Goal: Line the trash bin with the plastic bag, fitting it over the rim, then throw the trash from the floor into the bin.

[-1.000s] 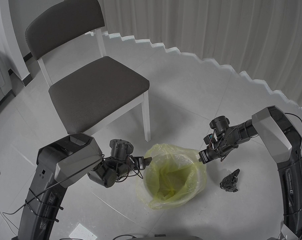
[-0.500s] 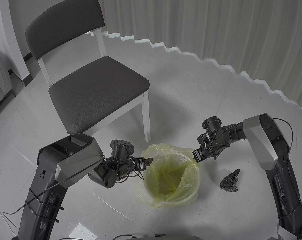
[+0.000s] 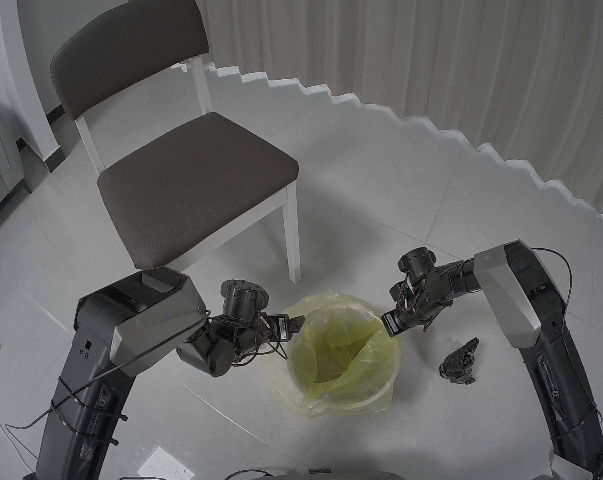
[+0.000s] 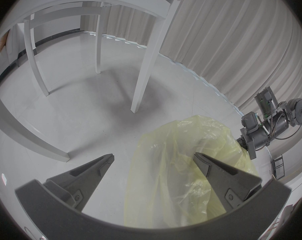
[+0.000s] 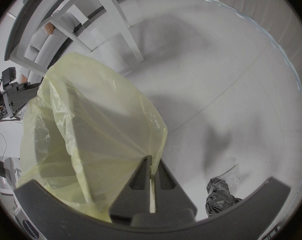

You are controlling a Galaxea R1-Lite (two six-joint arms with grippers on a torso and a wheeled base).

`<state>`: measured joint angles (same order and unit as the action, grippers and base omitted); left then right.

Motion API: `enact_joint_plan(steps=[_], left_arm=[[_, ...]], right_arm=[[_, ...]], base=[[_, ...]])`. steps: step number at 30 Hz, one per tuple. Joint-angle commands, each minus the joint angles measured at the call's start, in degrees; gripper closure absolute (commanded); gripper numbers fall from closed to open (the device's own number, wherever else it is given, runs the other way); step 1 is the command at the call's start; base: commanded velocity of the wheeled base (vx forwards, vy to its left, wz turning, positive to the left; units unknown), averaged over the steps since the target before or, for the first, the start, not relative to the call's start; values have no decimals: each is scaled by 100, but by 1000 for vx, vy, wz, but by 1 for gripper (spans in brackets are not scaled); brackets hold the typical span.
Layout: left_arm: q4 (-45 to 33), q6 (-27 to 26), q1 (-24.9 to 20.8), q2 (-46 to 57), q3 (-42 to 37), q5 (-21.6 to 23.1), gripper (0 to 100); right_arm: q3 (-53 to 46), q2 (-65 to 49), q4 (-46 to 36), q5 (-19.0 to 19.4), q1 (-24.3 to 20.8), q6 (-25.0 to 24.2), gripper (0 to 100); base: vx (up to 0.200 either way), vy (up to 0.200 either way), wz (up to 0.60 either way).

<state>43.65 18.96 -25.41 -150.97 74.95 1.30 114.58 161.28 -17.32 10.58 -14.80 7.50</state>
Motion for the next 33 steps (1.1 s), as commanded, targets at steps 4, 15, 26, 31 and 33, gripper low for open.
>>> enact_joint_plan(steps=[4,15,26,31,33], left_arm=[[3,3,9,-12,11,-7,0],[-32,3,71,-135,292,-16,0],[-147,-24,71,-161,415,-60,0],[-402,-68,71,-187,609,-60,0],[-481,-94,71,-161,609,-60,0]], right_arm=[[1,-308,-236,14,12,50,0],[-410,-914,-201,58,162,-3,0],[-841,-1187,-175,49,355,24,0],[-1025,-1327,-166,58,416,24,0],[-1157,-1442,-122,58,478,59,0]], base=[[0,0,0],[0,0,0],[0,0,0],[0,0,0],[0,0,0]])
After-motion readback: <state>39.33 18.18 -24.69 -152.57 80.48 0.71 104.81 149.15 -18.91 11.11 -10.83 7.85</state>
